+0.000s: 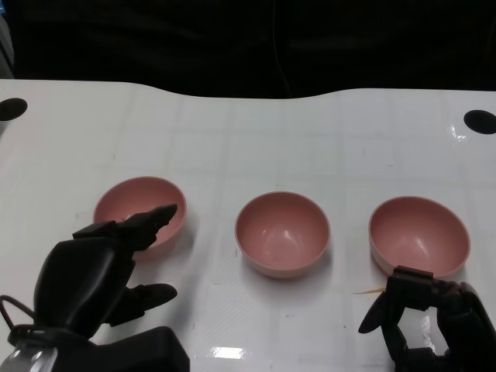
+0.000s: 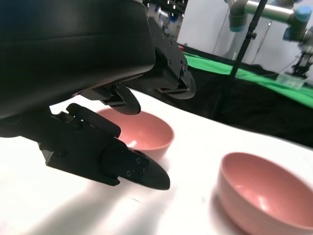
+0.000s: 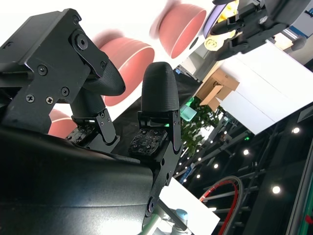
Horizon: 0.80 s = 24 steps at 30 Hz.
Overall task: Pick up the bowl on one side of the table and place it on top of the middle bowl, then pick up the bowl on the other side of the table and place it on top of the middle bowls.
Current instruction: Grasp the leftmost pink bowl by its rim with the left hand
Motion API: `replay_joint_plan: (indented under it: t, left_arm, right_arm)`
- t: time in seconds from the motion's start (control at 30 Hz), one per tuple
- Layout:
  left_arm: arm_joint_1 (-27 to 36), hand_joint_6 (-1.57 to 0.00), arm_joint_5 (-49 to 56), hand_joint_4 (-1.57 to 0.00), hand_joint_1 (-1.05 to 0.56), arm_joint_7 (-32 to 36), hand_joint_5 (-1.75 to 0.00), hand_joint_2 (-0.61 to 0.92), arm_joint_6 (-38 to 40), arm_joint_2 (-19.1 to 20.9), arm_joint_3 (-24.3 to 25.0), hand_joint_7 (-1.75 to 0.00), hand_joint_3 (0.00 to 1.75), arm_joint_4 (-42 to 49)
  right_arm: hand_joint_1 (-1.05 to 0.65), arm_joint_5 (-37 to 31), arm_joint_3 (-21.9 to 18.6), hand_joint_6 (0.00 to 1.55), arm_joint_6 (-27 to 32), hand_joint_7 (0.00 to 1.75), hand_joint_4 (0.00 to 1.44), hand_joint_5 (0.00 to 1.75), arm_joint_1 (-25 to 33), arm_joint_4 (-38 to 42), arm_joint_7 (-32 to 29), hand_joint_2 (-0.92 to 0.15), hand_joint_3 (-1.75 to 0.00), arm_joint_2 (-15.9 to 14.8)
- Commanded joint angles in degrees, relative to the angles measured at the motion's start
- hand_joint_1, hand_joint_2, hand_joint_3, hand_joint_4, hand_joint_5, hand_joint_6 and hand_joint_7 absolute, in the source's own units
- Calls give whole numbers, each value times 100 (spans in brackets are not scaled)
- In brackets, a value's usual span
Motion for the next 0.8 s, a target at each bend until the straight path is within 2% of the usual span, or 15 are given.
replay_joint_plan:
  t: [0.03, 0.2, 0.4, 0.57, 0.8]
  left_arm:
    - [-238, -37, 595, -45, -62, 145, -11, 90, 559, 137, -273, 0, 1, -89]
    - [-565, -33, 1164, -43, -61, 210, -9, 90, 1230, 145, -689, 0, 0, 142]
    - [-624, -33, 1122, -44, -61, 274, -8, 90, 1470, 245, -883, 0, 0, 155]
    - [-1573, -40, 1542, -52, -56, 87, -10, 91, 2297, 6, -1466, -3, 0, 1480]
    - [-2346, -51, 1365, -62, -49, 201, -11, 90, 2731, -74, -1946, -4, 0, 2894]
  right_arm:
    - [1, -24, -14, 88, 42, 122, 82, 170, 10, -56, -55, -21, -156, -62]
    - [2, -49, -7, 88, 79, 122, 83, 168, 16, -87, -54, -19, -158, -60]
    - [2, -42, 6, 88, 93, 123, 83, 167, 19, -98, -57, -19, -158, -64]
    - [1, -70, 23, 88, 118, 122, 83, 167, 55, -152, -105, -19, -159, -50]
    - [0, -132, 43, 88, 141, 122, 83, 170, 72, -175, -178, -20, -158, -68]
